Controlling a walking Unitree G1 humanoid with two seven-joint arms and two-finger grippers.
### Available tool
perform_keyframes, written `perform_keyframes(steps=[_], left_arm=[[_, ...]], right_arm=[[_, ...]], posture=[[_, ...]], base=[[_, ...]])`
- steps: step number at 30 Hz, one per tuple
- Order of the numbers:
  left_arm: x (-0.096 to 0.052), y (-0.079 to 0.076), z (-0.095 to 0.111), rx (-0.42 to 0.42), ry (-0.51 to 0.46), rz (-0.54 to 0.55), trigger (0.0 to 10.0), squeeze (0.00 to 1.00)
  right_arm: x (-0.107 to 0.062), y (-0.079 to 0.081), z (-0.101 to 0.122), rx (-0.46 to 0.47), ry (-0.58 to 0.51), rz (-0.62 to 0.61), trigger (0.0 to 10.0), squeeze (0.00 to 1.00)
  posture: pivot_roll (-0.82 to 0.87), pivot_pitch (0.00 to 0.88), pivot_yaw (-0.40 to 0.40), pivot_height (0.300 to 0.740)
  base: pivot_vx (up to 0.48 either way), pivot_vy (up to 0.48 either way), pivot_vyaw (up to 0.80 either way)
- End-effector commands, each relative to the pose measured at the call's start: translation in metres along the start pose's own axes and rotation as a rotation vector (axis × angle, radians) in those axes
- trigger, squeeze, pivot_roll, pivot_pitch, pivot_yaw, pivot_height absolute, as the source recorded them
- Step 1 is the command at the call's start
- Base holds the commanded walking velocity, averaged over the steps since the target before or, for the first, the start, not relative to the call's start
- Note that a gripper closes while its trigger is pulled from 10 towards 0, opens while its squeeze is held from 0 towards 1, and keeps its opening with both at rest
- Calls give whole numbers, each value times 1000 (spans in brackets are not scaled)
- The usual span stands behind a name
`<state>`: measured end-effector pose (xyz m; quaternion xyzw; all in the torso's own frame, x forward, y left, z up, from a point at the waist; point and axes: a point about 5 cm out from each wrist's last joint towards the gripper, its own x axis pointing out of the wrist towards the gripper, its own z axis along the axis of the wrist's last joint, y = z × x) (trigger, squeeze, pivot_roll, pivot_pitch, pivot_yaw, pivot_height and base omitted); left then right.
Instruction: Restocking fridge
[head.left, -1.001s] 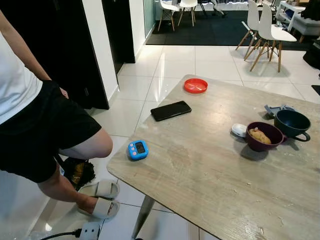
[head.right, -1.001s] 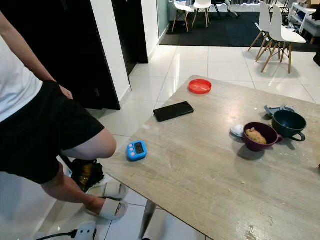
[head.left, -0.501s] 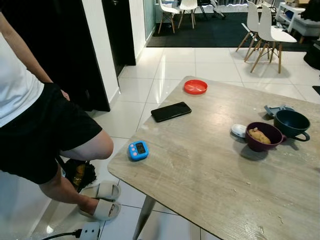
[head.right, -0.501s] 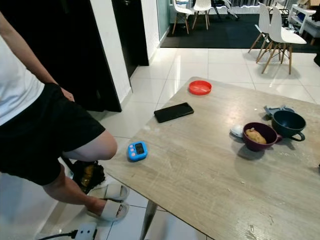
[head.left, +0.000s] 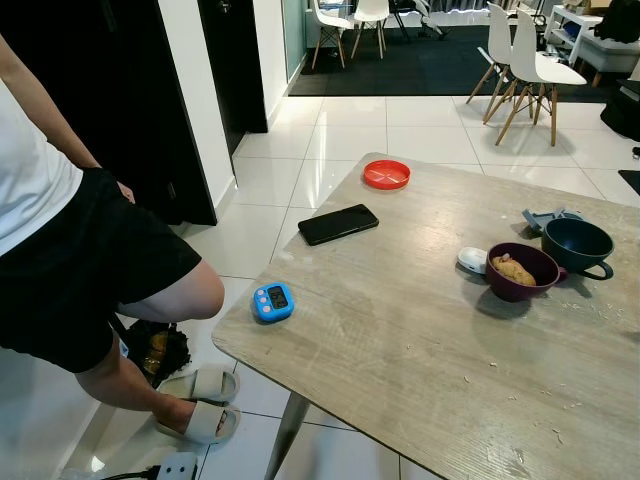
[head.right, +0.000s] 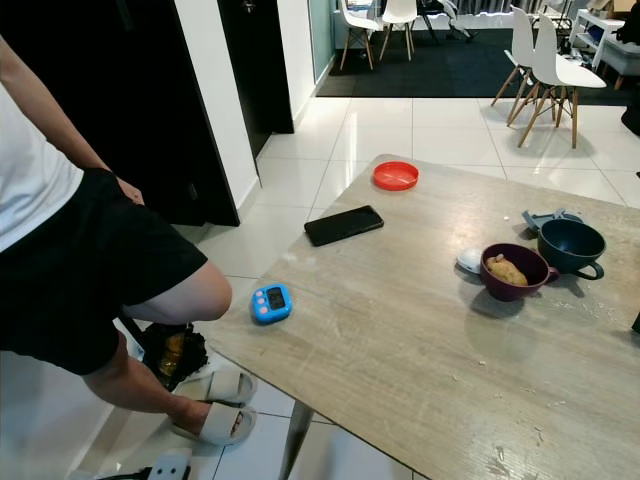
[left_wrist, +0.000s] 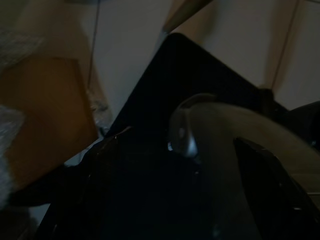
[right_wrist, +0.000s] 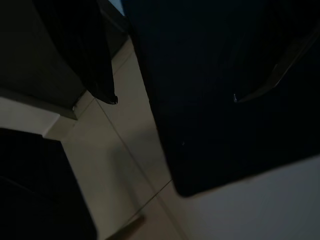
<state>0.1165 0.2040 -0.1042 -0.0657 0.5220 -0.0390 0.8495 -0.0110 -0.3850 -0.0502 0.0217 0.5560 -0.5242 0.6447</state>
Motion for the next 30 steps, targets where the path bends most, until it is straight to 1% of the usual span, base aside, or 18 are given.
perform_keyframes(steps=[1,2,3,5,6,8,11,16,17,18,19,21,22,23,24,26,28,30], left_arm=[[-5,12,-2,4,3,30,10000,0],[-5,12,-2,4,3,30,10000,0],[-5,12,-2,4,4,31,10000,0],[-5,12,-2,4,4,31,10000,0],[-4,12,-2,6,4,33,10000,0],[-4,12,-2,6,4,33,10000,0],[-4,12,-1,9,6,34,10000,0],[-4,12,-1,11,7,33,10000,0],[-4,12,-1,11,7,32,10000,0],[-4,12,-1,11,8,32,10000,0],[-4,12,-1,11,8,32,10000,0],[-5,13,-1,14,10,30,10000,0],[-5,13,-1,14,10,30,10000,0],[-5,14,-1,15,10,30,10000,0],[-5,14,-1,17,11,30,10000,0],[-5,14,-1,19,11,30,10000,0],[-5,14,-1,20,12,29,10000,0],[-5,14,-1,22,13,30,10000,0]], right_arm=[[2,-17,13,72,-26,-59,10000,0],[2,-17,13,72,-26,-59,10000,0],[2,-22,17,83,-33,-77,10000,0],[2,-22,17,83,-33,-77,10000,0],[3,-34,21,102,-42,-112,10000,0],[3,-34,21,102,-42,-112,10000,0],[2,-46,30,117,-47,-190,10000,0],[1,-47,36,95,-43,-229,10000,0],[1,-47,37,71,-37,-237,10000,0],[1,-47,35,4,-37,-233,10000,0],[1,-47,35,4,-37,-233,10000,0],[2,-42,22,-210,-22,-196,10000,0],[2,-42,22,-210,-22,-196,10000,0],[3,-38,16,-337,-20,-167,10000,0],[3,-35,12,-398,-14,-144,10000,0],[3,-29,8,-459,-9,-100,10000,0],[3,-26,6,-476,-6,-80,10000,0],[2,-15,2,-527,1,-12,10000,0]], posture=[[12,0,45,739],[12,0,45,739],[12,0,45,739],[12,0,45,739],[11,0,43,739],[11,0,43,739],[7,0,41,739],[7,0,41,739],[7,0,41,739],[4,0,40,739],[4,0,40,739],[1,0,43,739],[1,0,43,739],[1,0,43,739],[1,0,49,739],[1,0,49,739],[1,0,49,739],[-3,0,52,739]], base=[[0,0,0],[0,0,0],[0,0,0],[0,0,0],[0,0,0],[0,0,0],[0,0,0],[0,0,0],[0,0,0],[0,0,0],[0,0,0],[0,0,0],[0,0,0],[0,0,0],[0,0,0],[0,0,0],[0,0,0],[0,0,0]])
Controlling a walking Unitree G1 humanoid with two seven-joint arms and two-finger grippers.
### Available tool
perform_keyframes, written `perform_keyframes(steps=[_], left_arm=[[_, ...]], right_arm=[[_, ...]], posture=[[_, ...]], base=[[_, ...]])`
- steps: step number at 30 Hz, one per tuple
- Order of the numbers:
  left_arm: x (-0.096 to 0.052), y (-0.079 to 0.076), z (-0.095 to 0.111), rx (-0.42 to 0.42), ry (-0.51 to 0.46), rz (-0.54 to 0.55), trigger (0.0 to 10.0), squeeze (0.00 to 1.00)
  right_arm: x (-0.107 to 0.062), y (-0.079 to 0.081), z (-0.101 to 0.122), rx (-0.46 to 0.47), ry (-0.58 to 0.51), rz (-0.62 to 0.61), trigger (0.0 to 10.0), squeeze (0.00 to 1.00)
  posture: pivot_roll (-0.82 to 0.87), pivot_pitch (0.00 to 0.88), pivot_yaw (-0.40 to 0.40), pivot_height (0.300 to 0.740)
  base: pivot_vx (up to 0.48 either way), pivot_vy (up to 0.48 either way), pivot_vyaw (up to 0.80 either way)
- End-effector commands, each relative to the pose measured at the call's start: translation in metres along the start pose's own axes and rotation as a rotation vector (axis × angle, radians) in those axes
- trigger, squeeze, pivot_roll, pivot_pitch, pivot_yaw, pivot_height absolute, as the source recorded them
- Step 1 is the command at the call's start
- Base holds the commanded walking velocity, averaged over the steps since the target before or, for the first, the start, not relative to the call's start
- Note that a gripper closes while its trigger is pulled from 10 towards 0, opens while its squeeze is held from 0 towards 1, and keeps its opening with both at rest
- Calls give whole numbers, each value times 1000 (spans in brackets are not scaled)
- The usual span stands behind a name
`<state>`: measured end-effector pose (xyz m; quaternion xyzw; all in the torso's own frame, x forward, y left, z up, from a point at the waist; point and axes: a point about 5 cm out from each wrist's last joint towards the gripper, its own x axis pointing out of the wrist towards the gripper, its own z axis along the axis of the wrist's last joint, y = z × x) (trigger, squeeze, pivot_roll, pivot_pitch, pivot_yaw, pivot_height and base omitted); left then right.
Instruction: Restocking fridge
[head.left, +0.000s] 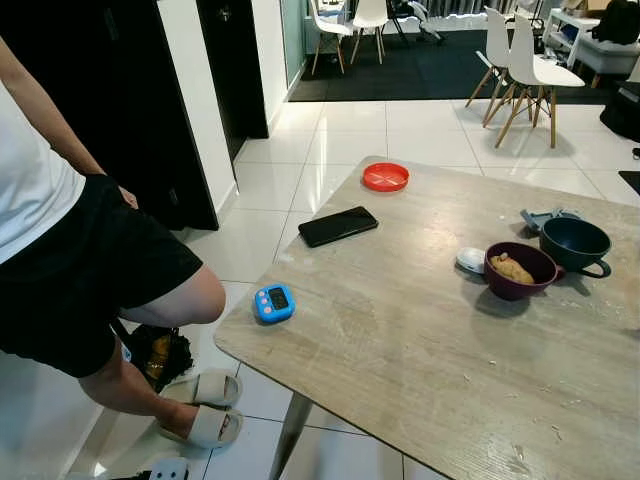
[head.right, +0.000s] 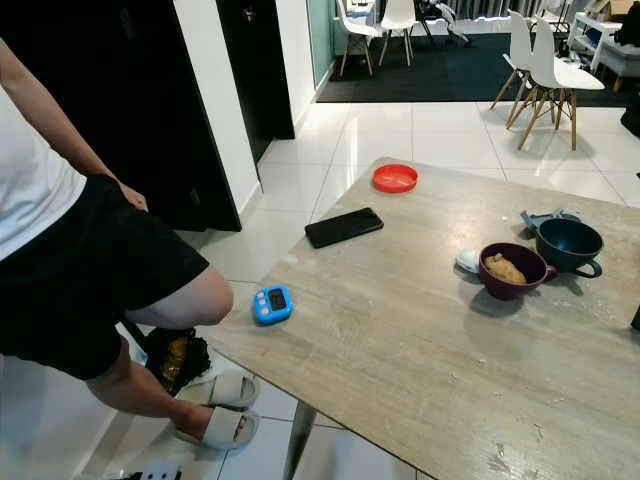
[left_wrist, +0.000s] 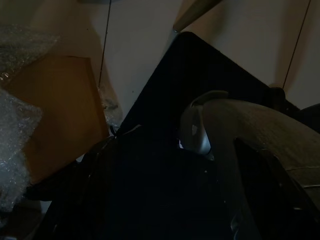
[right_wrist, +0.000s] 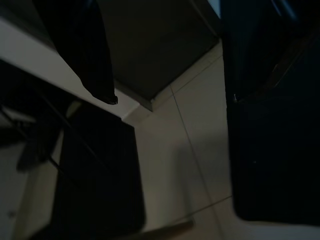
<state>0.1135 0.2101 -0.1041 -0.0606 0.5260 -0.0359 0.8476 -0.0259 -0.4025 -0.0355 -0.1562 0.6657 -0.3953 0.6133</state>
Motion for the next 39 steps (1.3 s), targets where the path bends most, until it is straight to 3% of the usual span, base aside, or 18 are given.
perform_keyframes(steps=[1,3,4,6,7,9,13,17,22,24,26,33,39], left_arm=[[-2,8,1,17,4,19,10000,0],[-2,9,2,18,4,20,10000,0],[-2,9,2,18,4,20,10000,0],[-2,9,2,17,4,19,10000,0],[-2,9,2,17,4,19,10000,0],[-3,9,1,16,6,19,10000,0],[-1,5,0,14,9,15,10000,0],[-1,2,-1,13,12,12,10000,0],[0,-1,-2,8,18,10,10000,0],[0,-1,-4,9,27,13,10000,0],[0,-1,-5,12,32,19,10000,0],[0,-1,-7,15,47,23,10000,0],[-1,2,-8,20,53,26,10000,0]], right_arm=[[-2,12,2,-35,-10,57,10000,0],[-6,34,5,-124,-36,161,10000,0],[-6,34,5,-124,-36,161,10000,0],[-10,50,7,-253,-65,235,10000,0],[-10,50,7,-253,-65,235,10000,0],[-15,63,11,-411,-97,298,10000,0],[-17,65,19,-623,-144,283,10000,0],[-19,68,27,-701,-180,291,10000,0],[-31,92,43,-704,-282,396,10000,0],[-42,114,51,-713,-342,491,10000,0],[-48,126,52,-726,-366,532,10000,0],[-62,147,57,-753,-395,588,10000,0],[-66,154,59,-736,-395,631,10000,0]], posture=[[-3,0,52,739],[-3,0,52,739],[-3,0,52,739],[-3,0,52,739],[-3,0,52,739],[-4,0,51,739],[-5,0,52,739],[-6,0,52,739],[-9,0,53,739],[-12,0,55,739],[-12,0,55,739],[-12,0,55,739],[-8,0,55,739]], base=[[0,0,0],[0,0,0],[0,0,0],[0,0,0],[0,0,0],[0,0,0],[0,0,0],[0,0,0],[0,0,0],[0,0,0],[0,0,0],[0,0,0],[-40,0,0]])
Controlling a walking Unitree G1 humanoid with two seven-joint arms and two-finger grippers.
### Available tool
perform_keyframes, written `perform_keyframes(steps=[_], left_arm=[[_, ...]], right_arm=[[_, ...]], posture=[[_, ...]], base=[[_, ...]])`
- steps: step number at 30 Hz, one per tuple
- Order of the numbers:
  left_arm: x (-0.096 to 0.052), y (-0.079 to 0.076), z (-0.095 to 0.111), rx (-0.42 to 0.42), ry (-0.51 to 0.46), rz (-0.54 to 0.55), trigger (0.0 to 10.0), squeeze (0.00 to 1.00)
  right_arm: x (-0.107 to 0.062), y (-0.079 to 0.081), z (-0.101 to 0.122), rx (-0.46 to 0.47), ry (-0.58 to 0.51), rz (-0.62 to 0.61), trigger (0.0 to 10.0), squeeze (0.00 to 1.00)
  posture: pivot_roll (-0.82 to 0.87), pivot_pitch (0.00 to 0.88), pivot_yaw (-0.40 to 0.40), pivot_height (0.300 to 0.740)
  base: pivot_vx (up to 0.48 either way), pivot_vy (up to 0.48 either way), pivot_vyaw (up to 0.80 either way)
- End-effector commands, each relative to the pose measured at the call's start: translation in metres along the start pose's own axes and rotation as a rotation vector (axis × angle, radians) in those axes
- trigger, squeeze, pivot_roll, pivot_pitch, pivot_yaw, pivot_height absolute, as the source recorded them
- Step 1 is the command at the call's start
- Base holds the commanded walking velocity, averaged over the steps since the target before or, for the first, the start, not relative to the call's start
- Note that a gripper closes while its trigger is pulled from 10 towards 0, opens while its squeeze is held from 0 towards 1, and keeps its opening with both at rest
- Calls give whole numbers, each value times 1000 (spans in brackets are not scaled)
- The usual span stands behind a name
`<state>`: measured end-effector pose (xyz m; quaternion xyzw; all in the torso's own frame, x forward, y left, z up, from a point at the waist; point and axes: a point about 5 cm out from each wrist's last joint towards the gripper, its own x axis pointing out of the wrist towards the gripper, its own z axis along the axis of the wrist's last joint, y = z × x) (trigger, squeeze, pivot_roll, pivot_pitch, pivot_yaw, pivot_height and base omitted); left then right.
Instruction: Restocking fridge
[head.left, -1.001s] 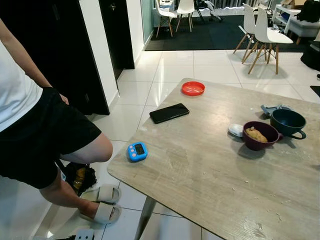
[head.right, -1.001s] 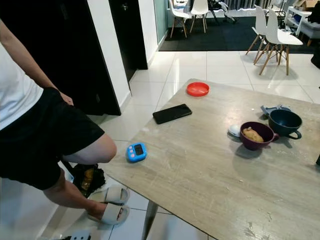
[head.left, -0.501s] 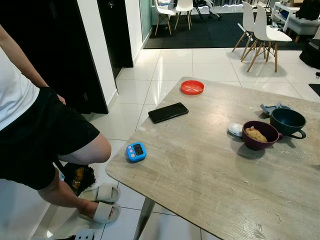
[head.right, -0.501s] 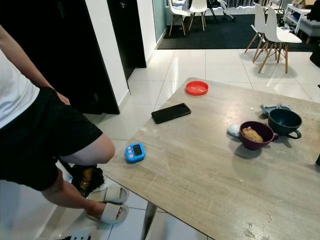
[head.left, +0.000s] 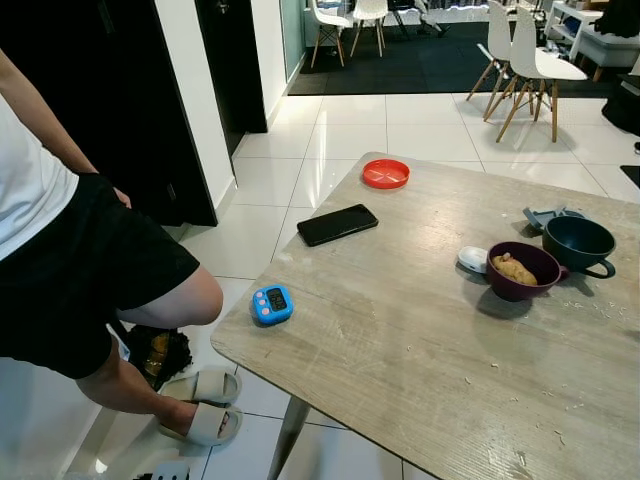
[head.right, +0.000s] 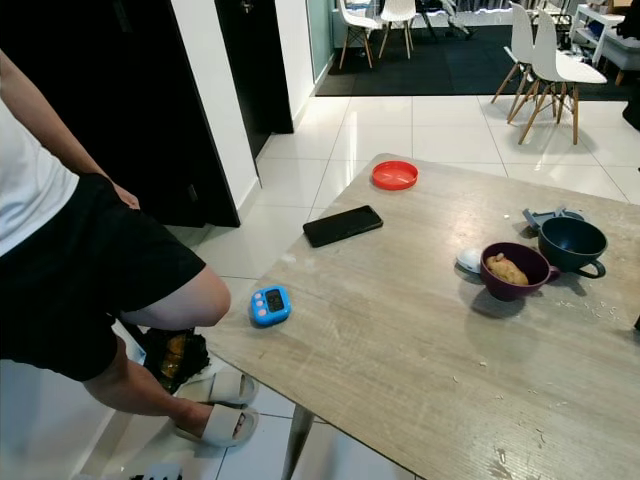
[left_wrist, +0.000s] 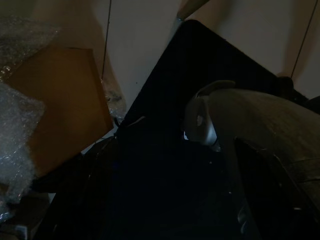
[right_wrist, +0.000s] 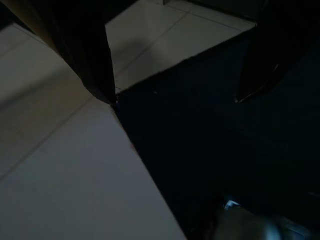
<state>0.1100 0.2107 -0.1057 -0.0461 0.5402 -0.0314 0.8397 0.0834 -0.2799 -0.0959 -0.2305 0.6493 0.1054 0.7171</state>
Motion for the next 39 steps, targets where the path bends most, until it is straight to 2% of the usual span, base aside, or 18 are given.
perform_keyframes(steps=[1,9,27,39], left_arm=[[-1,2,-5,3,21,3,10000,0],[-2,2,-8,12,28,4,10000,0],[3,-13,-7,30,29,-12,10000,0],[2,-11,-9,28,29,-17,10000,0]], right_arm=[[0,0,3,3,-9,6,10000,0],[0,-1,6,9,-12,18,10000,0],[-1,-3,11,7,-11,13,10000,0],[0,-2,8,11,-4,9,10000,0]], posture=[[-8,0,55,739],[-8,0,52,739],[-6,0,49,739],[-9,0,48,739]], base=[[0,0,0],[-256,0,0],[-300,0,0],[-306,0,0]])
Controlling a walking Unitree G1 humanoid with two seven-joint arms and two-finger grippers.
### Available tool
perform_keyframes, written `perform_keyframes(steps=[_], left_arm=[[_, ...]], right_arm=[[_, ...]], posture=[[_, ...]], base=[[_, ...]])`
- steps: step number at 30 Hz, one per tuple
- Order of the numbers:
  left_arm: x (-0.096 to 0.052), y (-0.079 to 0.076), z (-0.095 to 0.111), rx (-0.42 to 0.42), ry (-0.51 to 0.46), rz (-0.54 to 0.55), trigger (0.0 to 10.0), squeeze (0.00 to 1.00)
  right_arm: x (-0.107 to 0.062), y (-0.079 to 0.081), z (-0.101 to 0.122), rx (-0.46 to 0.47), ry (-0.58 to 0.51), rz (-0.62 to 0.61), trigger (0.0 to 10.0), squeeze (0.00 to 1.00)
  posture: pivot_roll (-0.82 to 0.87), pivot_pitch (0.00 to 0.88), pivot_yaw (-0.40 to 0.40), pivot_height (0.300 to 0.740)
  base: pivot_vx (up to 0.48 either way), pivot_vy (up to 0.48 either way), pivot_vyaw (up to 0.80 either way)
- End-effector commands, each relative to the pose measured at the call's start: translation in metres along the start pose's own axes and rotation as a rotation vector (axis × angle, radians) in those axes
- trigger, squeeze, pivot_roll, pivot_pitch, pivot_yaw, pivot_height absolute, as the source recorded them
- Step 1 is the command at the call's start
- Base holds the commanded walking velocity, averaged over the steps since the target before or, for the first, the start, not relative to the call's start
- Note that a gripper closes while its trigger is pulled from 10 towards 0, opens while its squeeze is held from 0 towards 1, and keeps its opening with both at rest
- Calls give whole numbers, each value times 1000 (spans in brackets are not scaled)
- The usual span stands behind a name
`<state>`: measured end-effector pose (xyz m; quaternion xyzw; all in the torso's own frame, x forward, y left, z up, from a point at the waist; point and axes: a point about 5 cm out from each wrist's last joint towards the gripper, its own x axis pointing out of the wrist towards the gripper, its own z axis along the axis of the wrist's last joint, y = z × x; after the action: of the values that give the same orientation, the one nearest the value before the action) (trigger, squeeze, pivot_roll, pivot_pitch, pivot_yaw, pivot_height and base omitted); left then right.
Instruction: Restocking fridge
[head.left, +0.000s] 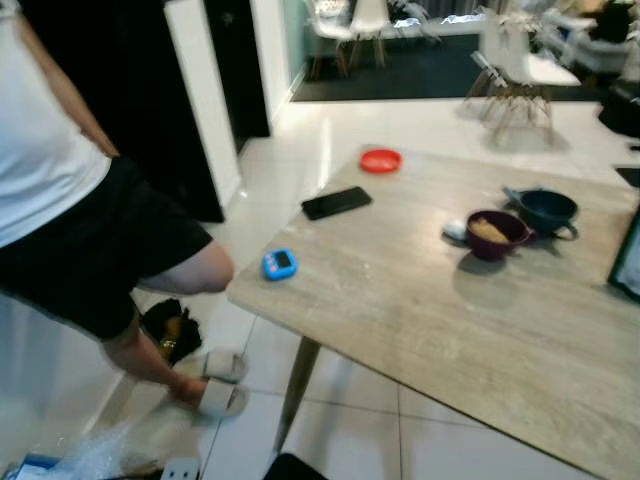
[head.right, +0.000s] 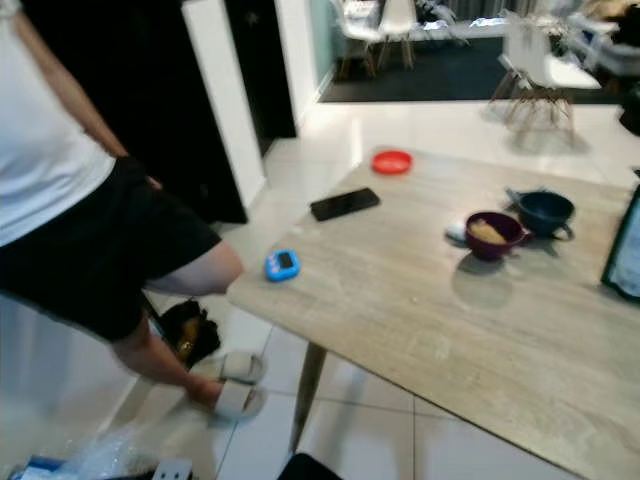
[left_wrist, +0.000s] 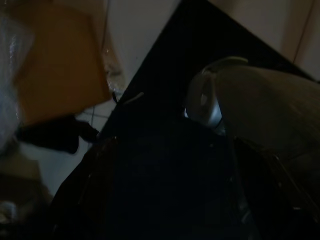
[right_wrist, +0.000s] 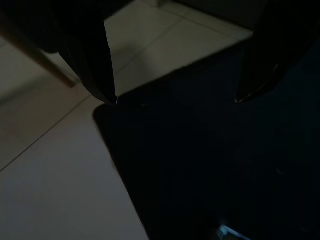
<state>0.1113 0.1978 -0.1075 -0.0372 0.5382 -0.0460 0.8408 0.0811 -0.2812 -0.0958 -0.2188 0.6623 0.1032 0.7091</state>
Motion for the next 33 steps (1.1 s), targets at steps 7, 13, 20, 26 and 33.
perform_keyframes(steps=[7,13,20,26,33], left_arm=[[-4,8,-10,-16,26,12,10000,0],[-4,9,-10,-12,26,16,10000,0],[-4,9,-8,-13,25,14,10000,0],[-2,6,-4,-16,20,11,10000,0],[-1,5,-2,-19,17,9,10000,0]], right_arm=[[-1,-4,10,-1,-33,-22,10000,0],[-3,-15,6,53,-27,-71,10000,0],[-10,-40,-5,244,-13,-208,10000,0],[-28,-77,-47,486,102,-445,10000,0],[-38,-88,-77,458,225,-514,10000,0]], posture=[[-9,0,48,739],[-12,0,46,739],[-9,0,45,739],[-8,0,44,739],[-8,0,44,739]], base=[[-210,0,0],[0,0,0],[0,0,0],[0,0,0],[0,0,0]])
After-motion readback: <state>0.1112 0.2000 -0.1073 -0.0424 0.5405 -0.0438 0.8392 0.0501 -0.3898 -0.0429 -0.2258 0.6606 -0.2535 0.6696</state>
